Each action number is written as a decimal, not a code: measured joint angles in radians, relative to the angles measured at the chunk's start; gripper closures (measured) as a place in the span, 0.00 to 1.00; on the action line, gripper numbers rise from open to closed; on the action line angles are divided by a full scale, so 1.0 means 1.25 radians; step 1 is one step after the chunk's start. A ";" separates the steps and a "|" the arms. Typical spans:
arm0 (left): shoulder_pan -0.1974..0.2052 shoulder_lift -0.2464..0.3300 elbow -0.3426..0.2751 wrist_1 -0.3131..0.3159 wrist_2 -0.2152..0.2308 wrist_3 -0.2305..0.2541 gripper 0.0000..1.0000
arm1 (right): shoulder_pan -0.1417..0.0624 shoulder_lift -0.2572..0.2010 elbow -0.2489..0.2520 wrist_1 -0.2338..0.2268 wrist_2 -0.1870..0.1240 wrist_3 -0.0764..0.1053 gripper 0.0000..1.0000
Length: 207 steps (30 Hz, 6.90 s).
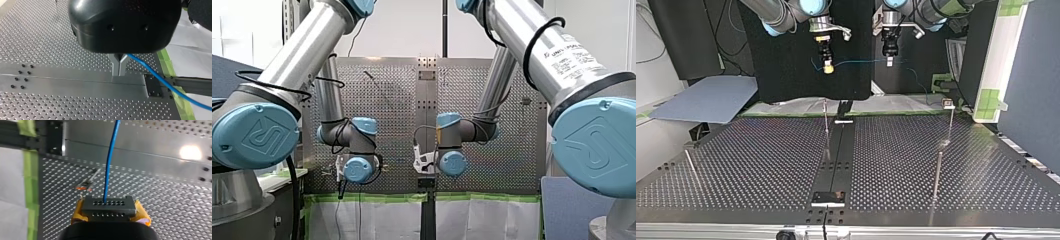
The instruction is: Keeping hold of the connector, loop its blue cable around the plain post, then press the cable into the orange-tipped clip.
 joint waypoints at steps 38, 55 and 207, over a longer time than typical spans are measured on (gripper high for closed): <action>0.006 0.177 0.054 -0.177 -0.106 -0.059 1.00 | -0.008 -0.174 -0.103 0.211 -0.079 0.077 1.00; 0.023 0.316 0.184 -0.315 -0.144 -0.105 1.00 | -0.016 -0.309 -0.209 0.347 -0.094 0.079 1.00; 0.419 0.235 0.546 -0.733 0.396 -0.301 0.00 | -0.067 0.105 -0.473 0.462 -0.208 0.078 1.00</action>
